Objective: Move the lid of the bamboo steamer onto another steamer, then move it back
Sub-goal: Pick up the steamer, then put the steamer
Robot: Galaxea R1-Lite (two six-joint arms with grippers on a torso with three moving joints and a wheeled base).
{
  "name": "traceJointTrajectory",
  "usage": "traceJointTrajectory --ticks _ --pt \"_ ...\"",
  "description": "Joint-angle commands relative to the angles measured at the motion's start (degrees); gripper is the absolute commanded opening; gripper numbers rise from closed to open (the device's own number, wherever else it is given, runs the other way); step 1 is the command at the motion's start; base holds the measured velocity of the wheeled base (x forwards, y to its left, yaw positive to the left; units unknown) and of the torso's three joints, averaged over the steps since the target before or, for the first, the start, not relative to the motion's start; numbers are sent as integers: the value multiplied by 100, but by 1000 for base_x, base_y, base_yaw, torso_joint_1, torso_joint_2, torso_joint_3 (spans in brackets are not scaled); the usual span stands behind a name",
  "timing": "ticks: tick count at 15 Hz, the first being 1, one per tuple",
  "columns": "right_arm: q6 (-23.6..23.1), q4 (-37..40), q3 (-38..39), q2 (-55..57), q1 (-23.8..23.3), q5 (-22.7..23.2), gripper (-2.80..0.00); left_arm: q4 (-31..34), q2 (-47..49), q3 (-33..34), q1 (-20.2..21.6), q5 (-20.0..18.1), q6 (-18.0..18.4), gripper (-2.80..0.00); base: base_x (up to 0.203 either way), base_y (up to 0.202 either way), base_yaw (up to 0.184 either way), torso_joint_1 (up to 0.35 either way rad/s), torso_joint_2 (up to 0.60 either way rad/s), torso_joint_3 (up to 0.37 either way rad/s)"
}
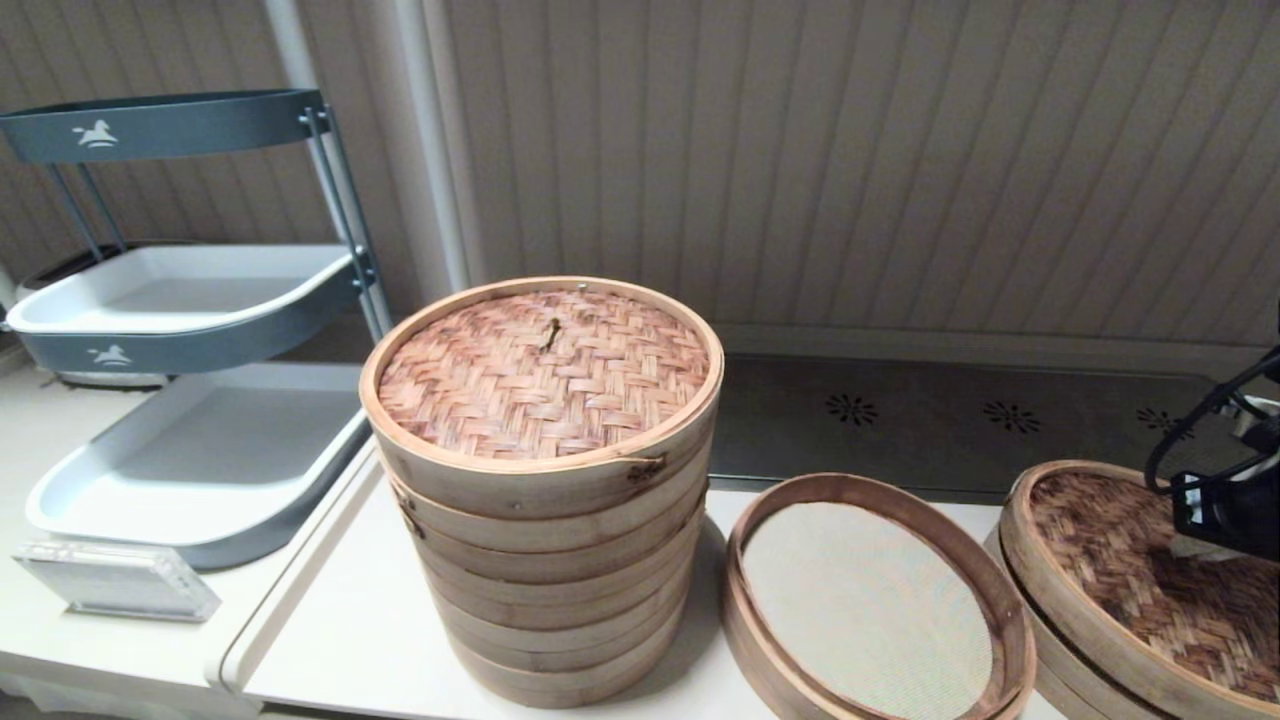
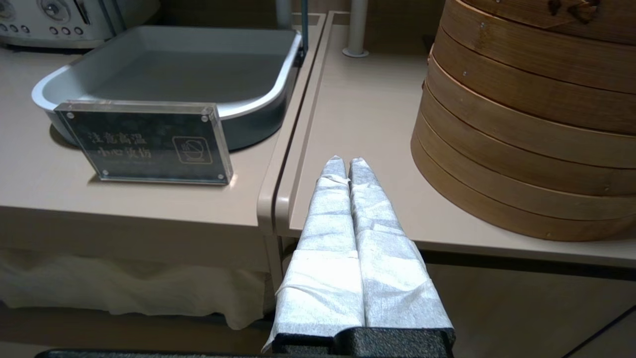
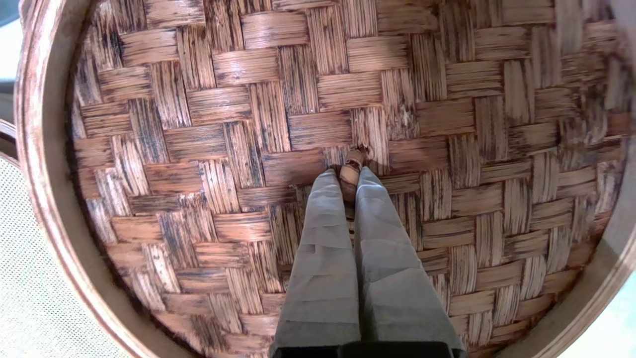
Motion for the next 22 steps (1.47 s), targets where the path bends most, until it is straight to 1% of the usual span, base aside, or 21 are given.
traceJointTrajectory --ticks 1,17,22 --pt "6 -2 -4 -66 1 0 -280 -1 6 18 0 1 -4 -280 0 0 0 0 0 0" --pt "-29 67 -136 -508 89 -22 -280 -2 6 18 0 1 -1 -280 0 0 0 0 0 0" --pt "-20 208 -232 -566 379 -22 -280 -4 6 18 0 1 3 -280 0 0 0 0 0 0"
